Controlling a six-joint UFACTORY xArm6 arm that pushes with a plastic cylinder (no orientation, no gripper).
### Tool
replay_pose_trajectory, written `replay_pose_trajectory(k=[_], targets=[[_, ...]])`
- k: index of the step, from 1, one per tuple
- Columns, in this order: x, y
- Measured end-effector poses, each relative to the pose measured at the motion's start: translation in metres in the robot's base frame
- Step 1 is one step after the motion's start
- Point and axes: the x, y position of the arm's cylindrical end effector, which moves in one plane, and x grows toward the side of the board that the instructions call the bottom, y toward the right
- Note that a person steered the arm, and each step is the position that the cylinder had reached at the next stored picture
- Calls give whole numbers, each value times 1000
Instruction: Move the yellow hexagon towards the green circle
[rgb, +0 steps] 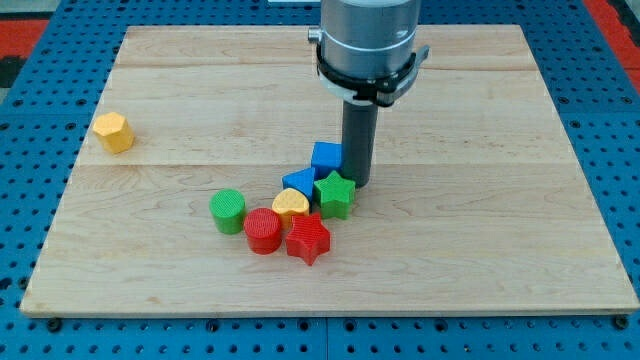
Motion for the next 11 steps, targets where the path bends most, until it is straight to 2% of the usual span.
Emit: replay_pose_trajectory(k=[1, 2, 3, 6, 7, 8, 9, 10, 11], targets=[[12, 0], [-21, 7], [-37, -18], [-38, -66], [-55, -67], [-125, -92], [-152, -196], [-147, -290], [-91, -290]])
